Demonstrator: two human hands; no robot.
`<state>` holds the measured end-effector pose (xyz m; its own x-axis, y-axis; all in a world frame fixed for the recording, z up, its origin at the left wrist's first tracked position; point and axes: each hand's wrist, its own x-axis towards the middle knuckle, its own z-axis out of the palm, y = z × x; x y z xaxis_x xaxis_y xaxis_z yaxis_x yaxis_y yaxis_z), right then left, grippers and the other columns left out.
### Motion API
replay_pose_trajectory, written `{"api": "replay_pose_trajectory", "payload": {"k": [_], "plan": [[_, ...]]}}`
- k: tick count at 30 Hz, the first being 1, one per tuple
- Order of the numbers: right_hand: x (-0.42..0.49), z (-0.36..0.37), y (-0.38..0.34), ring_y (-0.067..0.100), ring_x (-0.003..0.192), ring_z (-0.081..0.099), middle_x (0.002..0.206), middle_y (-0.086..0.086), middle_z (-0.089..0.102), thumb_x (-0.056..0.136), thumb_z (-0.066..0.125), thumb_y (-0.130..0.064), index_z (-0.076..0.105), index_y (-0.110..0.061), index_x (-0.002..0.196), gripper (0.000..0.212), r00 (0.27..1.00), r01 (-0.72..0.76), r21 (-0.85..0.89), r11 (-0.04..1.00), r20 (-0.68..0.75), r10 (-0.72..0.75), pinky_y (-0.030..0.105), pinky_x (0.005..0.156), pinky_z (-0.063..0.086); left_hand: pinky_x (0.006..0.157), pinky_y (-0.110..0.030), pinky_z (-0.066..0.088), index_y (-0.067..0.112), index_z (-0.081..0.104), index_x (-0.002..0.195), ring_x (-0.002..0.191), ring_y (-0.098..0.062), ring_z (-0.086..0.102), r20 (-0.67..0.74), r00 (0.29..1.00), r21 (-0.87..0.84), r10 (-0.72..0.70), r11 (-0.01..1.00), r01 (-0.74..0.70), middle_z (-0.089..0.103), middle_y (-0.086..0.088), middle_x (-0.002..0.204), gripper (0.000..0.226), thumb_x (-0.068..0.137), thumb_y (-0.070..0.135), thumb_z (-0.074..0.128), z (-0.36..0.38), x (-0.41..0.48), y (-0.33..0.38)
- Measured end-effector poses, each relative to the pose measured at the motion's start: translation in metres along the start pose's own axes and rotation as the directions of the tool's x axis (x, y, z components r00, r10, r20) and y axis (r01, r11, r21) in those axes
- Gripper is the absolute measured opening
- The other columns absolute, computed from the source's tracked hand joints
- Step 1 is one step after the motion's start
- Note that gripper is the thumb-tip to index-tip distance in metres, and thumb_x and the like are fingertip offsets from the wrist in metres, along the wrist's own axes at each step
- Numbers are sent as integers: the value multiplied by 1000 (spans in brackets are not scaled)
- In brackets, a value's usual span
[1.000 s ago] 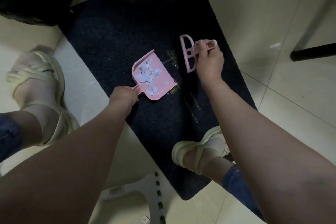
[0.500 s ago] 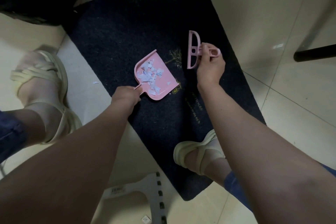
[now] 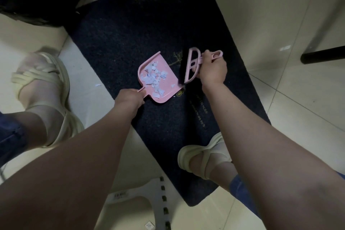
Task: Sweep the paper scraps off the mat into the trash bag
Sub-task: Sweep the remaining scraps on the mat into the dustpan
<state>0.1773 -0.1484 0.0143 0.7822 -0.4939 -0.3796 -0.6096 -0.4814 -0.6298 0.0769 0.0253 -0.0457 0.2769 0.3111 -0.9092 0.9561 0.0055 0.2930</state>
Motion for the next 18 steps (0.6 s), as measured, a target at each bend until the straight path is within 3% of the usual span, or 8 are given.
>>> {"api": "replay_pose_trajectory", "payload": {"k": [2,4,9,14,18], "plan": [[1,-7,-6,7,63,53,80,-4,60,102,42,-39,59,-11,94,34,998,26,-146,989,-49,-34,23,58,39,69,-26,43,14,70,104,56,-11,51,0,1000,5,-1,1000,1,60,1,65,26,90,34,62,0,0,1],[1,-14,-9,7,64,50,77,-7,55,102,40,-40,55,-13,93,32,996,52,-219,974,-57,-66,24,62,36,70,-25,44,13,70,104,57,-11,51,4,1000,6,4,1000,-4,60,1,64,27,90,35,61,0,0,1],[-4,-18,-1,14,77,59,92,3,65,101,43,-39,63,-6,103,38,995,64,-267,962,88,-42,26,67,41,80,-28,49,14,71,103,65,-15,55,12,1000,10,11,1000,-11,60,2,63,28,90,37,61,0,0,-2],[-6,-23,-4,16,78,61,86,0,62,100,44,-39,56,-13,91,30,995,96,-167,981,5,-96,28,68,46,74,-27,47,14,69,104,59,-13,52,19,1000,-6,-8,1000,8,59,1,64,27,90,36,61,1,-1,-2],[-9,-21,-4,13,73,56,85,-1,58,101,42,-39,57,-11,96,32,996,41,-251,967,83,-21,24,61,40,79,-28,48,13,69,104,64,-15,54,20,1000,8,-7,1000,6,59,1,64,28,91,37,60,1,-1,-2]]}}
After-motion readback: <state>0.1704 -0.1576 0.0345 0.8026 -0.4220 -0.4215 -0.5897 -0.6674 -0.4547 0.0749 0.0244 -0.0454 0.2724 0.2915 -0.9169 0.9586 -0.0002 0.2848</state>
